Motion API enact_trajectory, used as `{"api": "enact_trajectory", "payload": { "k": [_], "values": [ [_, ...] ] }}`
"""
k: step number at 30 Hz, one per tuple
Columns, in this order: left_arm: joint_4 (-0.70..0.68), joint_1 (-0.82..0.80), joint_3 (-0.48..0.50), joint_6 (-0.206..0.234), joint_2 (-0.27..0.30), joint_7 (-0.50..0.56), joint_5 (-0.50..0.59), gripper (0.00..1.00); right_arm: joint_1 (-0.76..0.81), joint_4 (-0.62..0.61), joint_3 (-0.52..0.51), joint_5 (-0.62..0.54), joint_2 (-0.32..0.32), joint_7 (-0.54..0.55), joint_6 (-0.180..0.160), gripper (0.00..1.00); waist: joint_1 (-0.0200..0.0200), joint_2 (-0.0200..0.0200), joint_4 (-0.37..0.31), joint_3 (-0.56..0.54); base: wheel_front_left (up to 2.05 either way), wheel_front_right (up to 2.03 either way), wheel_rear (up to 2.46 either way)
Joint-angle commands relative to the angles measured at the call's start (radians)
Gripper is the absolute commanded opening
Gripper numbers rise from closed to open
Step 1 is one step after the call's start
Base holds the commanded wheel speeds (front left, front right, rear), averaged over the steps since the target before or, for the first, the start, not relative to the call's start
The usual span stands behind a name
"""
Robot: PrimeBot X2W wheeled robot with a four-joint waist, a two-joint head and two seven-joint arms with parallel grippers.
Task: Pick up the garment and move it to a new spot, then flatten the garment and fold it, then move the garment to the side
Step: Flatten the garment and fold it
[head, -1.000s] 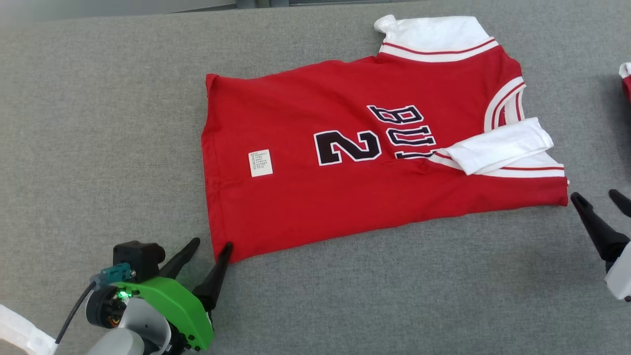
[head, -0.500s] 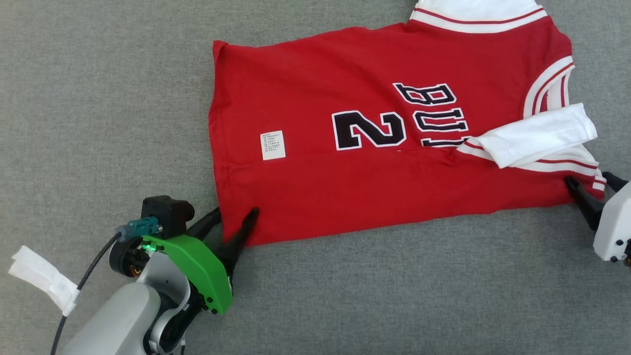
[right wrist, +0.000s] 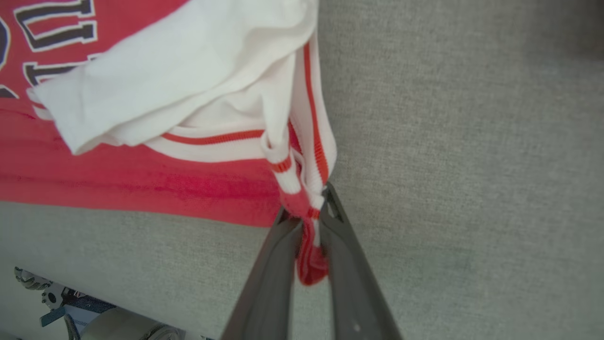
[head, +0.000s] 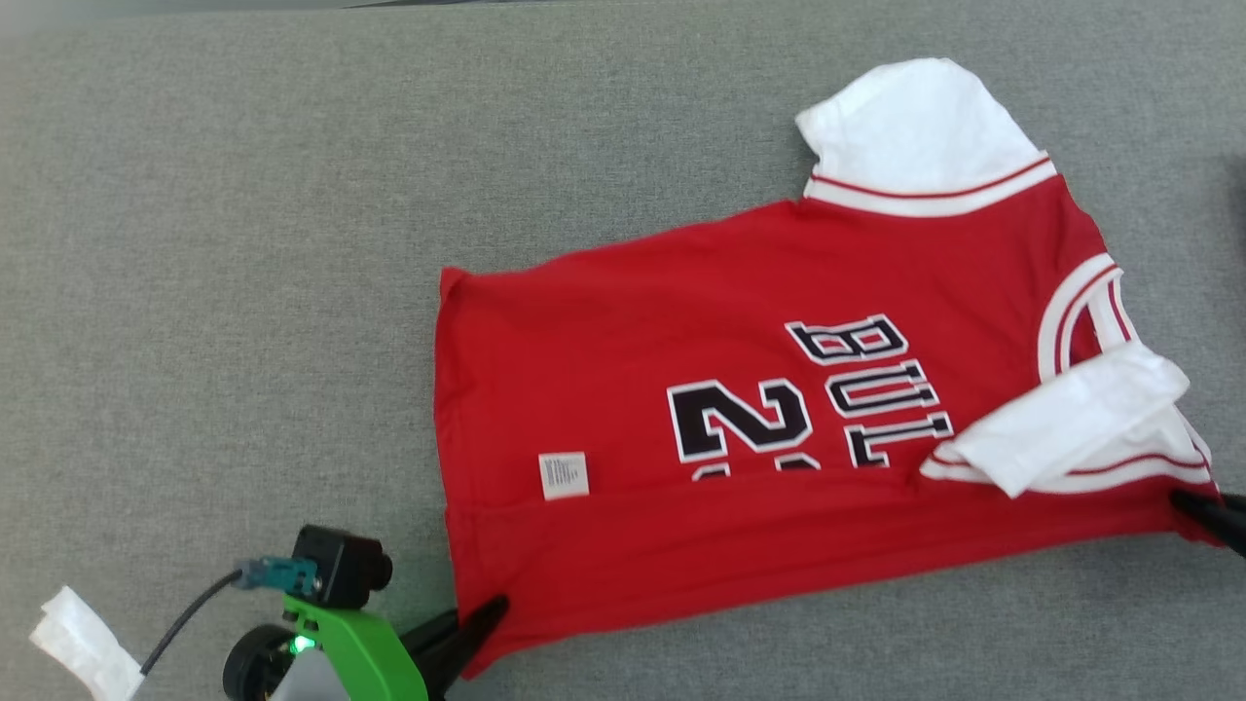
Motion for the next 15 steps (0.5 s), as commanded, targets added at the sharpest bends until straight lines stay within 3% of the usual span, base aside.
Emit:
{"api": "enact_trajectory", "payload": {
  "k": [1,2,3,4,5,6,11,15],
  "values": [
    [-0.024,0.033,0.001,0.022,0.027,0.014,-0.013,0.00,0.041,0.002,-0.021,0.013,-0.008,0.023,-0.002,0.00,0.0000,-0.0001,-0.006,0.003,0.00,0.00,0.00],
    [-0.044,0.048,0.010,0.041,0.036,0.010,-0.018,0.00,0.057,-0.005,-0.028,0.012,-0.010,0.034,-0.002,0.00,0.0000,-0.0001,-0.006,0.008,0.00,0.00,0.00],
    [-0.055,0.060,0.014,0.055,0.038,0.005,-0.019,0.17,0.064,-0.012,-0.033,0.002,-0.010,0.032,-0.002,0.00,0.0000,-0.0001,-0.006,0.013,0.00,0.00,0.00],
    [-0.063,0.071,0.016,0.065,0.038,-0.001,-0.015,0.46,0.065,-0.014,-0.037,-0.010,-0.005,0.022,-0.002,0.00,0.0000,-0.0001,-0.006,0.016,0.00,0.00,0.00],
    [-0.068,0.085,0.019,0.083,0.031,-0.009,-0.012,1.00,0.068,-0.018,-0.030,-0.019,0.005,0.014,-0.002,0.45,0.0000,-0.0001,-0.008,0.020,0.00,0.00,0.00],
    [-0.075,0.087,0.019,0.095,0.030,-0.015,0.001,1.00,0.067,-0.026,-0.019,-0.026,0.012,0.008,-0.002,1.00,0.0000,-0.0001,-0.010,0.023,0.00,0.00,0.00],
    [-0.118,0.076,0.032,0.196,0.088,-0.035,0.114,1.00,0.030,-0.098,-0.052,-0.053,0.002,-0.045,-0.001,1.00,0.0000,-0.0001,-0.018,0.031,0.00,0.00,0.00],
    [-0.177,-0.026,0.082,0.235,0.119,-0.038,0.174,1.00,-0.068,-0.186,-0.093,-0.064,-0.037,-0.047,-0.001,1.00,0.0000,-0.0001,-0.007,0.076,0.00,0.00,0.00]
  ]
}}
